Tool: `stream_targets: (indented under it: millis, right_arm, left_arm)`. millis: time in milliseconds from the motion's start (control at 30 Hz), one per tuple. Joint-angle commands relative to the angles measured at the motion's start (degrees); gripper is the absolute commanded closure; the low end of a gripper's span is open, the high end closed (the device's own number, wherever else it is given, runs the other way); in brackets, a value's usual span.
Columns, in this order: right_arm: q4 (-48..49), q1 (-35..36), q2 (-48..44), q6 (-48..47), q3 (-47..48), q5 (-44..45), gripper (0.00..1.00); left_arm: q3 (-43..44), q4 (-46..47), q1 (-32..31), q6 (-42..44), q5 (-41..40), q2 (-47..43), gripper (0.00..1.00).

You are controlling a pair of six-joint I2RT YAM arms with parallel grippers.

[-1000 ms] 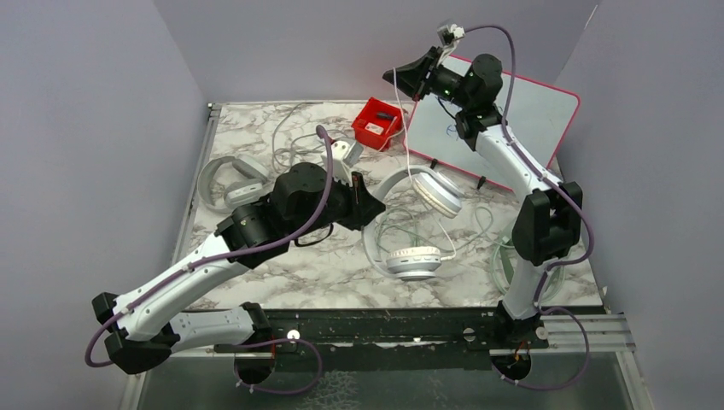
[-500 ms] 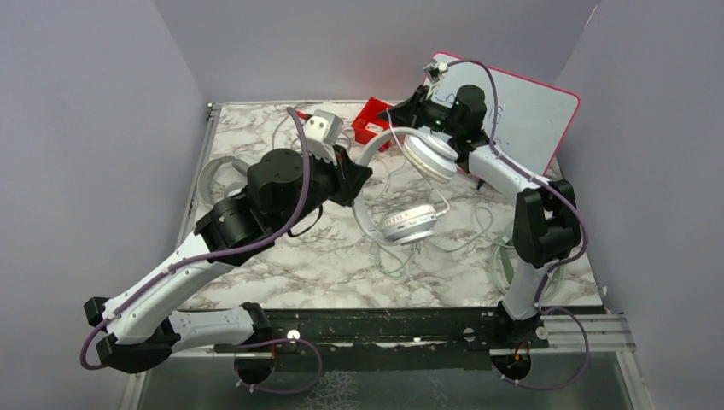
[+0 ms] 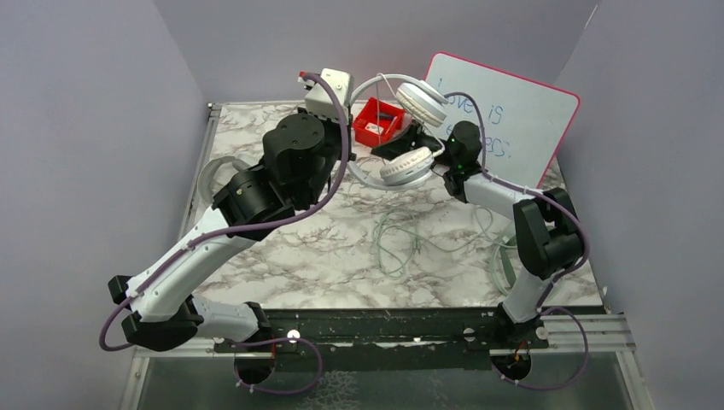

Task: Wrap the headphones
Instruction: Wrap the headphones cable around the headphones.

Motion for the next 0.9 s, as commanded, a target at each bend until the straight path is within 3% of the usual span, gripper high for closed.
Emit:
stream_targets:
  millis: [0, 400, 700, 867]
  right_arm:
    - [9.7, 1.2, -1.6, 6.9, -4.3, -1.7, 1.0]
    - [27.7, 6.5, -3.2, 21.4, -14.4, 2.2, 0.96]
    - [26.5, 8.1, -8.8, 21.0, -19.2, 3.2, 0.95]
    - [21.3, 10.6, -12.6, 15.7, -20.0, 6.7, 0.93]
  left_arm:
    - [2.9, 8.5, -0.3, 5.4, -9.2, -0.1, 1.0]
    - [-3.5, 23.6, -0.2, 13.8, -19.0, 2.6, 1.0]
    - [-6.8, 29.2, 1.1, 17.6, -23.0, 3.8, 1.0]
    - [-6.2, 26.8, 3.1, 9.8, -24.9, 5.1, 1.0]
